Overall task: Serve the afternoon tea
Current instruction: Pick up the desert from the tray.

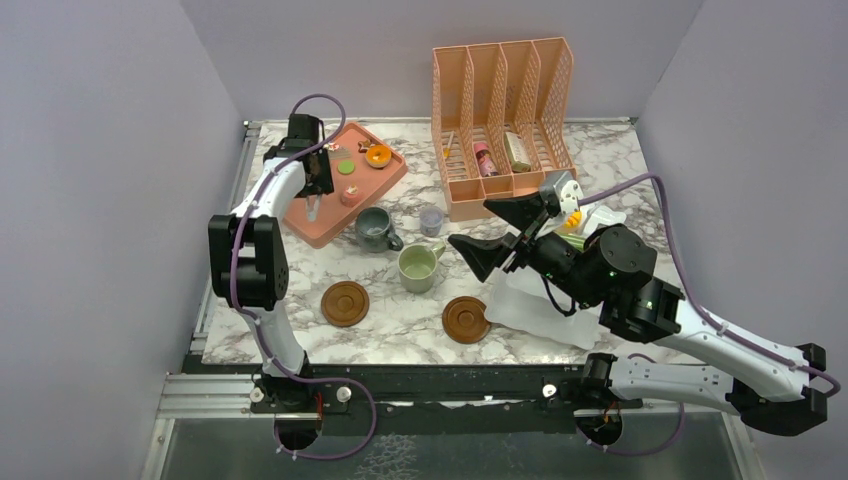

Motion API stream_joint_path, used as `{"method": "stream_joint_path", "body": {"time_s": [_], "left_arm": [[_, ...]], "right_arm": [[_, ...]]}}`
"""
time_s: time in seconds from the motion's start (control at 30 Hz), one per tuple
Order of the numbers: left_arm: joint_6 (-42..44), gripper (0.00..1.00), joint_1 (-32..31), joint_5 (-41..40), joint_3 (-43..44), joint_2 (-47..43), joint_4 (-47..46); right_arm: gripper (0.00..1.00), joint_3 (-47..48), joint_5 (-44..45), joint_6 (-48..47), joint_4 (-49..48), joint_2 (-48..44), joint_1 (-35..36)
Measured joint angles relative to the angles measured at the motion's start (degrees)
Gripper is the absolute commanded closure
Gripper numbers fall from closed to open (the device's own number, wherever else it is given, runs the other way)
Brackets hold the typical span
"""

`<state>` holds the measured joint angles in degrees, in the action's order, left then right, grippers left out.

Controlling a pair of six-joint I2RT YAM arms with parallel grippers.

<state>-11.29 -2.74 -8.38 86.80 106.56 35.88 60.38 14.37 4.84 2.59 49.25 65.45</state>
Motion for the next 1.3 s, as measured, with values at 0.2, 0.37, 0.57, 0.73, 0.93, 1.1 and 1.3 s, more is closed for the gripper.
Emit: {"method": "stream_joint_path", "body": {"time_s": [0.2,0.37,0.57,0.73,0.93,1.1,1.3], "left_arm": [[0.0,0.58,0.0,0.0,0.2,1.0,0.0],[0.3,0.61,0.0,0.0,0.5,1.0,-0.1],[0.0,0.61,0.0,-0.1,0.3,0.0,0.3],[-0.7,0.62,0.0,0.0,-1.6,-4.5,0.9],[-1.6,0.62,0.0,0.6,-4.1,-10.5,1.5],[-1.6,0.63,-0.6,2.8,-5.4,-13.5,2.4],[-1.5,0.63,-5.1,5.2,-6.1,-16.3,3.1]], "right_arm": [[0.05,0.0,0.2,0.0,0.0,-0.7,0.0],[0.05,0.0,0.3,0.0,0.0,-1.2,0.0],[0.05,0.0,0.4,0.0,0.1,-1.2,0.0],[0.05,0.0,0.3,0.1,0.2,-1.2,0.0],[0.05,0.5,1.2,0.0,0.6,-1.4,0.0],[0.05,0.9,3.1,-0.3,1.0,-2.5,0.0],[0.05,3.6,6.3,-2.3,2.3,-2.8,0.0]]}}
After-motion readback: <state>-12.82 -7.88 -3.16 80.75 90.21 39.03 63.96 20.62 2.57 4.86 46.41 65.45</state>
